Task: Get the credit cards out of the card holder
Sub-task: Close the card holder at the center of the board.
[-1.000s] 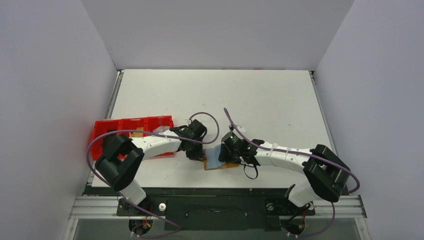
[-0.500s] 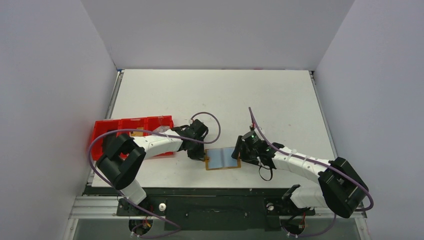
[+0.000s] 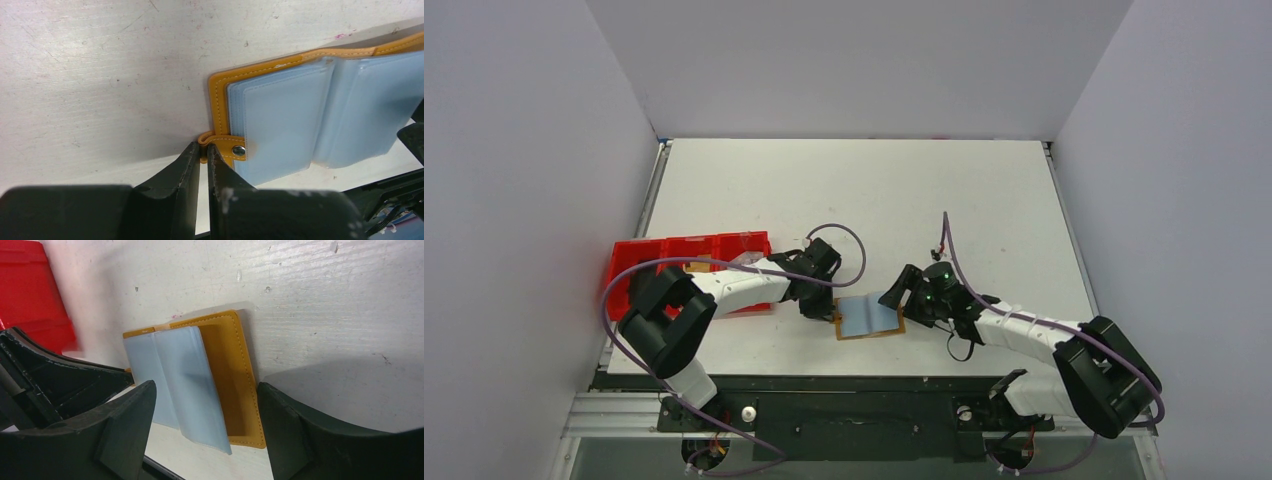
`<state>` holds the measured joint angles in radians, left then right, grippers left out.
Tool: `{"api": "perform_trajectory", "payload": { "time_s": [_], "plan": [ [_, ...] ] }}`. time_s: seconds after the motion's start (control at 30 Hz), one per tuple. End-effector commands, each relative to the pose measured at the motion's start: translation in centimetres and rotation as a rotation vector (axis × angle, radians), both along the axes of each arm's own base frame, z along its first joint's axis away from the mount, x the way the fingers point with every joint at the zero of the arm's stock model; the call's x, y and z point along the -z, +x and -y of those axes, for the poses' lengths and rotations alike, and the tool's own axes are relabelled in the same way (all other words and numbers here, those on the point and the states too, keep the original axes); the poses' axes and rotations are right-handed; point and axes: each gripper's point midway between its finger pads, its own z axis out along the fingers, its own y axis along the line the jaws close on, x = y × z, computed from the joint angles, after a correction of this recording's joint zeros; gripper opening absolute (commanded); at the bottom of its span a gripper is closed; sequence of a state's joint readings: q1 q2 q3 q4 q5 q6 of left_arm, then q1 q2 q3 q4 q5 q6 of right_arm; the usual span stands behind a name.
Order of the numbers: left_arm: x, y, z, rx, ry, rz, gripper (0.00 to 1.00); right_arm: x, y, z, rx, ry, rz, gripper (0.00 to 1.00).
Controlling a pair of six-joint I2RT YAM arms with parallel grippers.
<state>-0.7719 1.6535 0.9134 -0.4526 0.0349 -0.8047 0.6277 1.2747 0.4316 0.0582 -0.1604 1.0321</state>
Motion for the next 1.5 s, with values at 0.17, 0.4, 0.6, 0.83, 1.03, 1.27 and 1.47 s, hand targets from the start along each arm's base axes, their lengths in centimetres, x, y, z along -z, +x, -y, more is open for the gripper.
{"api": "perform_trajectory", "payload": {
  "time_s": [0.17,0.4,0.6,0.83,1.03,1.27,1.47],
  "plan": [
    [2.3,-0.8,-0.8,0.019,0.064,-0.028,0.0,-3.6,-0.2,-1.9,-0.01,0.179,0.02,0.7],
    [2.3,-0.6,-0.5,0.024,0.06,-0.028,0.0,-6.0,0.0,-2.3,-0.01,0.232,0.052,0.7],
    [2.4,-0.7,-0.4,0.027,0.055,-0.031,0.0,-6.8,-0.1,-3.1,-0.02,0.28,0.052,0.7],
    [2.5,-0.7,-0.4,0.029,0.058,-0.033,0.0,-8.1,-0.1,-3.9,-0.028,0.311,0.068,0.7],
    [2.5,-0.7,-0.2,0.033,0.055,-0.03,0.0,-9.1,-0.3,-6.0,-0.062,0.351,0.071,0.7],
    [2.5,-0.8,0.0,0.041,0.055,-0.03,0.0,-9.3,-0.9,-9.3,-0.129,0.341,0.066,0.7],
    [2.4,-0.8,-0.1,0.04,0.054,-0.026,0.0,-7.6,-0.6,-10.8,-0.148,0.312,0.041,0.7]
  ]
}}
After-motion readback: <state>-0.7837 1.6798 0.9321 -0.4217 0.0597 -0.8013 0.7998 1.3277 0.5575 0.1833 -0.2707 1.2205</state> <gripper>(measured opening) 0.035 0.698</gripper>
